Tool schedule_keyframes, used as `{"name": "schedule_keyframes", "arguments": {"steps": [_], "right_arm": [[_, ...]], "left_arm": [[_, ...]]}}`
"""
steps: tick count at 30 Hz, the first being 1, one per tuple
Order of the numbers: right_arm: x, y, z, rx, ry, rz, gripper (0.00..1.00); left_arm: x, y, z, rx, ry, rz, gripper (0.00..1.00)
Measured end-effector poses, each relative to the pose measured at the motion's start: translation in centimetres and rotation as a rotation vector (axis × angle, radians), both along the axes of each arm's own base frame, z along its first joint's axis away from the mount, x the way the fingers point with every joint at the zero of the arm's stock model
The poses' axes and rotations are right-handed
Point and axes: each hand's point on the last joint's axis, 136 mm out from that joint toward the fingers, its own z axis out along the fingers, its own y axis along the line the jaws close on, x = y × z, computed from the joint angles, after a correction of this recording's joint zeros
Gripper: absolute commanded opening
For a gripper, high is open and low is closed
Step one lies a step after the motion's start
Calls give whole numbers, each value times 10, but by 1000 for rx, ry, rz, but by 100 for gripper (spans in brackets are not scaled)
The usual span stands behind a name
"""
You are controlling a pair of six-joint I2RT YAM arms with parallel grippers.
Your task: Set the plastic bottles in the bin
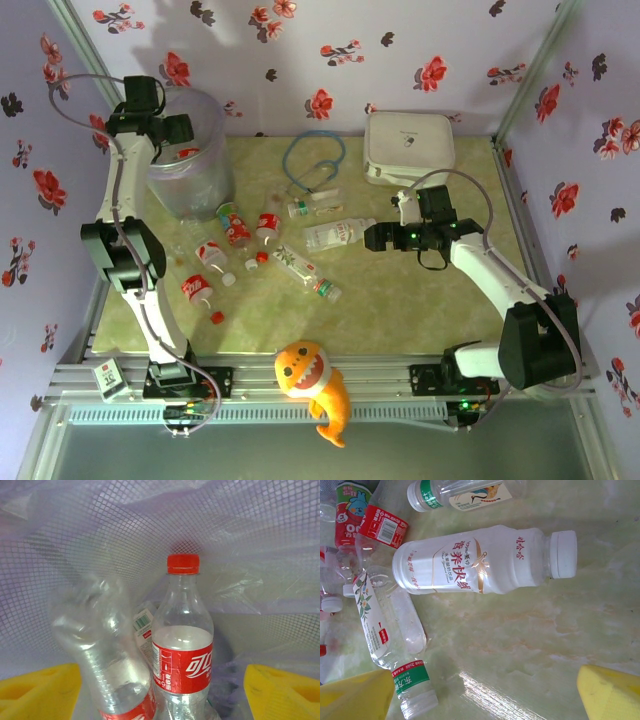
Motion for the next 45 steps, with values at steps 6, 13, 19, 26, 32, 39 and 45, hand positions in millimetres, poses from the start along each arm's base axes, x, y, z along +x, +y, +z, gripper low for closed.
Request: {"name": "schedule_keyframes", "arguments": {"steps": [6,13,19,26,32,39,45], "right_arm": [[2,-2,-1,-14,-4,-11,94],[7,-12,-5,-67,-22,-48,94],[13,-19,0,-155,-59,-31,92],[-9,30,4,-266,-118,171,88],[-57,73,-20,-388,-102,369,85],[-83,100,-62,-477,-30,449,77],[-88,115,-95,-516,15,460,72]], "left_arm": [[-1,-8,3,3,-3,-16,91],[-15,-23,38,9,-64,-48,94],[-44,-54,95,17,-177,-114,96],[-108,-105,108,-61,-230,-226,96],[-149,-139,45,-240,-161,-268,95],[-191,-155,-26,-375,-57,-219,96],[-203,-159,-31,-432,-93,-185,97]]}}
